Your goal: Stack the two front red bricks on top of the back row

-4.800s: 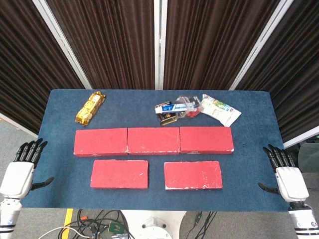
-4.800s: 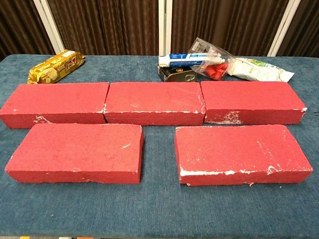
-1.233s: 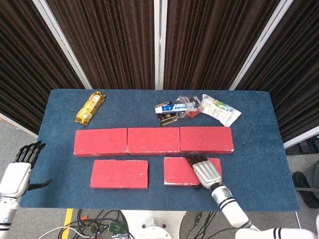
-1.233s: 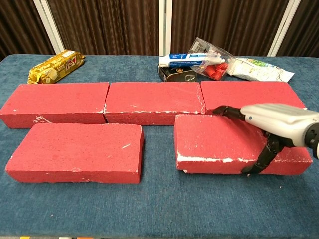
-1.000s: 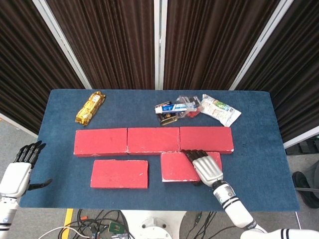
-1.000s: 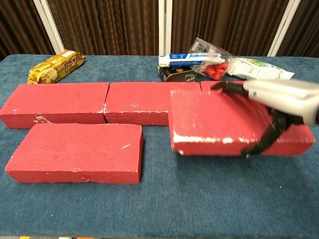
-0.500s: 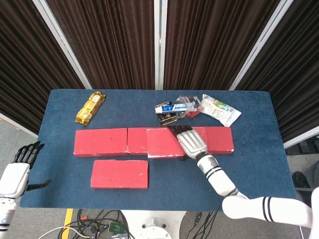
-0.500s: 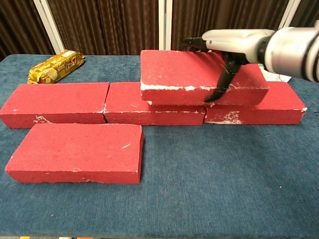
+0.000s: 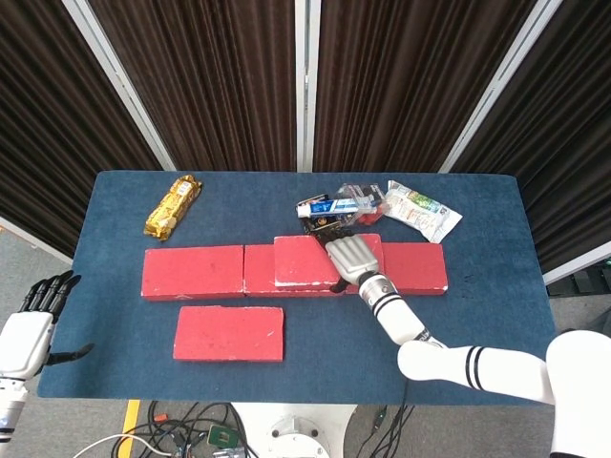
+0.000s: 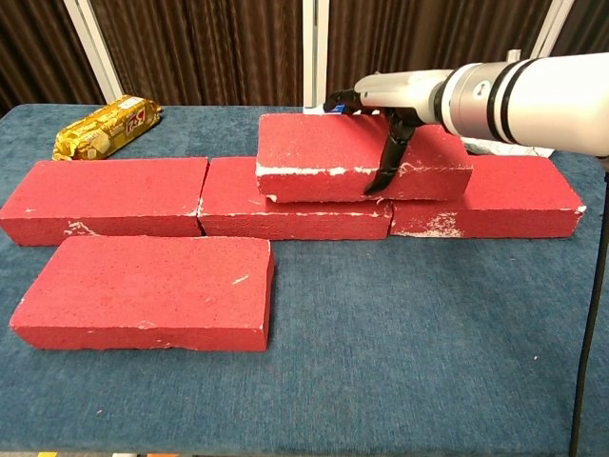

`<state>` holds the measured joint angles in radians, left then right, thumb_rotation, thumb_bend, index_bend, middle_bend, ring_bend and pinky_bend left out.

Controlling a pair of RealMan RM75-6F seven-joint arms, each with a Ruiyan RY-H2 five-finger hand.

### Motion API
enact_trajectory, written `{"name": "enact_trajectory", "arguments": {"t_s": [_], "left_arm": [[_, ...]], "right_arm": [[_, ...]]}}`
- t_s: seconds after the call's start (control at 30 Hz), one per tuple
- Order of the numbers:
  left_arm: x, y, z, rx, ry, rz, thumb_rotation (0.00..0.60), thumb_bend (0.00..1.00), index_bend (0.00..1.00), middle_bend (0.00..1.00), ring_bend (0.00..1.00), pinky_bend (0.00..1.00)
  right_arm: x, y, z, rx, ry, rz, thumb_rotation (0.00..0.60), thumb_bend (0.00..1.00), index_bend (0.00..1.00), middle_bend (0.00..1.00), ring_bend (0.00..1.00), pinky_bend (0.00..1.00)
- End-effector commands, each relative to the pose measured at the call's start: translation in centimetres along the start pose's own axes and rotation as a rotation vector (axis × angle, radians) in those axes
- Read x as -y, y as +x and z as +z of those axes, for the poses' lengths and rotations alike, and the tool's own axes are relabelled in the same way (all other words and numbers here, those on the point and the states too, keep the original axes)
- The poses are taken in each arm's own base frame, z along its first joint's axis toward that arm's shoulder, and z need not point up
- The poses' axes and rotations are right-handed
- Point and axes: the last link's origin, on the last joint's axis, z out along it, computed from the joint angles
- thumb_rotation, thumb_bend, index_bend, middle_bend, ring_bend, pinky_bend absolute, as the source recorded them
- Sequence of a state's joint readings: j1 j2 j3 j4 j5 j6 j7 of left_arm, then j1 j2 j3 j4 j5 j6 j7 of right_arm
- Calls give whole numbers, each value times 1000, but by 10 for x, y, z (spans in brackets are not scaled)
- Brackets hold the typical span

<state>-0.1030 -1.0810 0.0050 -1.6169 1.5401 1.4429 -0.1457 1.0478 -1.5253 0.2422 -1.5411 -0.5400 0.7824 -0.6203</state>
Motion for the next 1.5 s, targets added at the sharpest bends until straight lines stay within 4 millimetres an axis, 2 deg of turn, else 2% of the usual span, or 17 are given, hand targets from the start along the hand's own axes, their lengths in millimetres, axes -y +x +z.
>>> {"name": "enact_trajectory", "arguments": {"t_s": [0.03, 0.43, 0.87, 1.5], "left_arm": [[0, 0, 0, 2, 0, -3, 600, 52, 0, 0, 0, 0], [2, 2, 0, 11, -5, -18, 600, 53, 0, 0, 0, 0], [2, 2, 0, 13, -6, -7, 600, 52, 0, 0, 0, 0], [4, 0, 0, 18, -2, -13, 600, 52, 0, 0, 0, 0]], "right_arm": [[0, -5, 2, 11, -12, 6, 600, 99, 0, 102, 102, 293], [3, -5, 5, 13, -24, 12, 600, 100, 0, 101, 102, 290], [8, 3, 12, 30, -6, -9, 600, 101, 0, 79, 86, 281], [9, -9, 15, 54, -18, -13, 600, 100, 0, 78, 81, 272]]}}
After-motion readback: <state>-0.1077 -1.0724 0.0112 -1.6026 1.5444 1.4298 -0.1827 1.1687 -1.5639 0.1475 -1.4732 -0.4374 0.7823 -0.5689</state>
